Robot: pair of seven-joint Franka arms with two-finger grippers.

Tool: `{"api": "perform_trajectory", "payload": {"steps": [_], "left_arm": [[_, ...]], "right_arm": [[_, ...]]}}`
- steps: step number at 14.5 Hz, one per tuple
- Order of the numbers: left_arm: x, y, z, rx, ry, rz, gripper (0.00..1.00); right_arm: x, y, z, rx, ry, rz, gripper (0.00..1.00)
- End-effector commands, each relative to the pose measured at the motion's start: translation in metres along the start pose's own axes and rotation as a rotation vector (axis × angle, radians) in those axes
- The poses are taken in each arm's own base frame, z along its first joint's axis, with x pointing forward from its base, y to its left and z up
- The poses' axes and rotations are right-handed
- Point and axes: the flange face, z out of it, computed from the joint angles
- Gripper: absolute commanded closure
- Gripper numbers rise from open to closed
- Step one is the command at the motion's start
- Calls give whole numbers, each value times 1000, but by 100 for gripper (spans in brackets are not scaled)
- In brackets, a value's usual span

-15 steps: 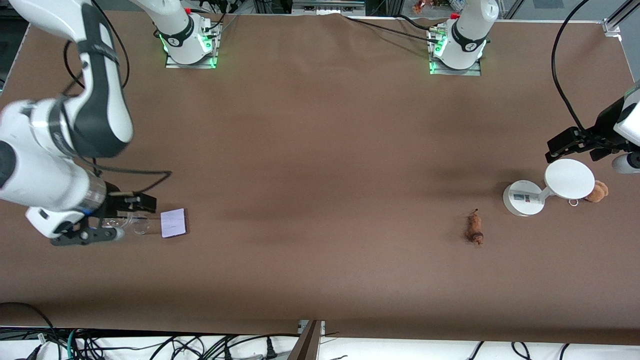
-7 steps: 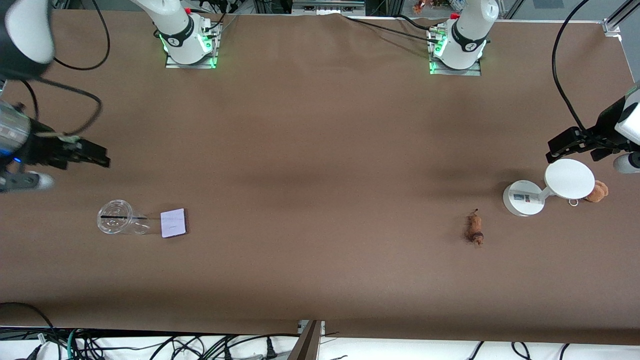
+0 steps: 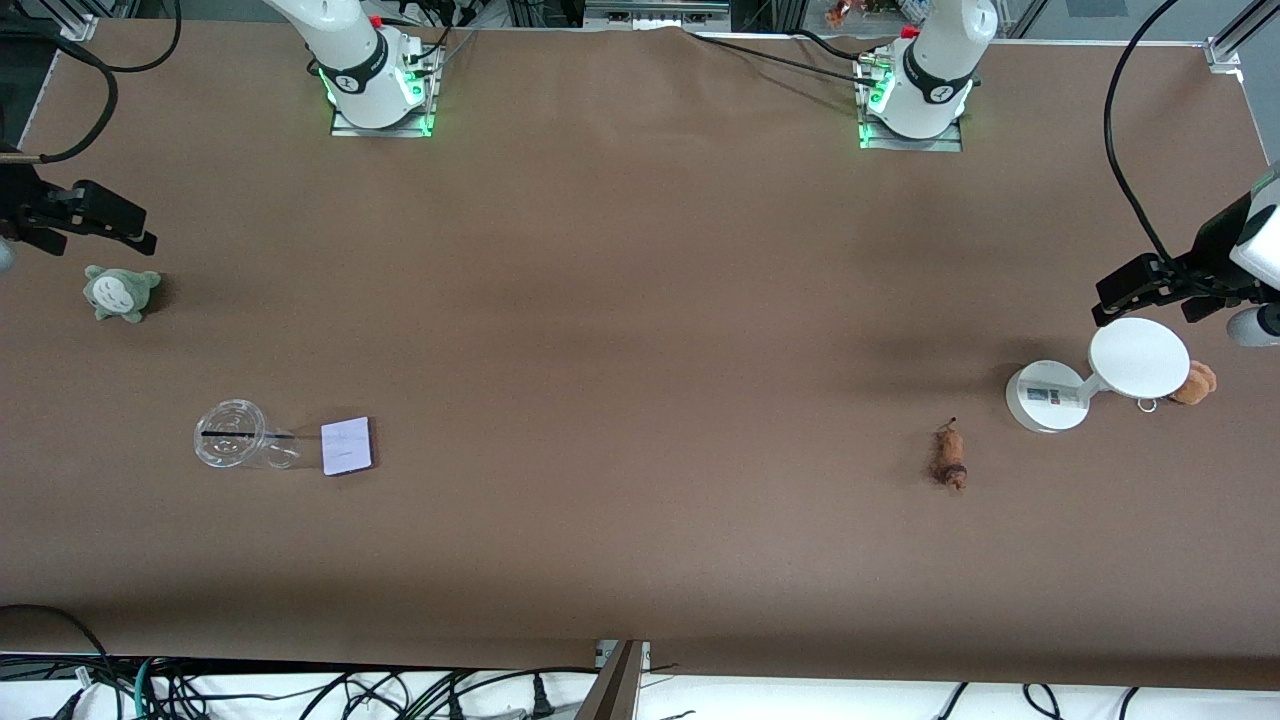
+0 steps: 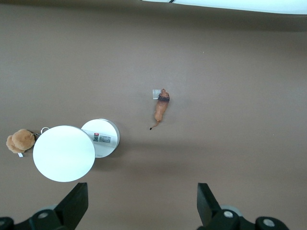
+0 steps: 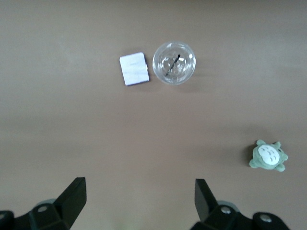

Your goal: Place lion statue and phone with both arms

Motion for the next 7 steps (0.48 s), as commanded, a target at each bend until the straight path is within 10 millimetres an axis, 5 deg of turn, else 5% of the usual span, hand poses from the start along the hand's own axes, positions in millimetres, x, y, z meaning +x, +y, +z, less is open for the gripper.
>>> {"api": "perform_trajectory", "payload": {"steps": [1, 7], "left_arm": [[3, 1, -5, 28, 2, -2, 0], [3, 1, -5, 27, 2, -2, 0]], "right_arm": [[0, 3, 4, -19, -23, -4, 0], [7, -1, 10, -19, -28, 0, 0]]}}
